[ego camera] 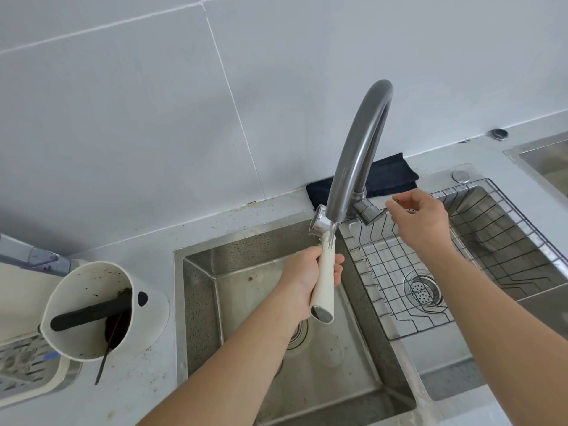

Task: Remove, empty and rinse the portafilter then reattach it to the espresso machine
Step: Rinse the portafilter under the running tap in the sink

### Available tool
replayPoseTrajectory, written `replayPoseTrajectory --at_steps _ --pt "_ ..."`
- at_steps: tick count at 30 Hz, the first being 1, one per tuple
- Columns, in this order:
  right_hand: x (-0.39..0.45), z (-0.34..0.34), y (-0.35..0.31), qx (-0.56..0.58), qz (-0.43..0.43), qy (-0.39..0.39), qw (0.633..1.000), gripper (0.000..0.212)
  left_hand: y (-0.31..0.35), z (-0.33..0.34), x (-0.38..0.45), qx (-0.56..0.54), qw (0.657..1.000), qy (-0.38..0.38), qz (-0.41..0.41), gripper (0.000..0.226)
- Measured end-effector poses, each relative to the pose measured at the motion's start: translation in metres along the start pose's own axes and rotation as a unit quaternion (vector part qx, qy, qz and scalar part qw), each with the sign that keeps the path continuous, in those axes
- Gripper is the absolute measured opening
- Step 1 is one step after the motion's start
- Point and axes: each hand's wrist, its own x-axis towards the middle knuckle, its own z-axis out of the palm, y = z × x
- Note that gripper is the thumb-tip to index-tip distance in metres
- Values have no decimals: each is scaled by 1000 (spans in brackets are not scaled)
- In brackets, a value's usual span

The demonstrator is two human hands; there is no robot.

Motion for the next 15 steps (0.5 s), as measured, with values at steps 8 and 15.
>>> replayPoseTrajectory --at_steps 8,15 --pt "1 1 1 -2 7 1 1000 8 6 10 10 16 1000 14 9 20" --pt "1 1 2 3 9 3 1000 6 -3 7 5 85 995 1 44 22"
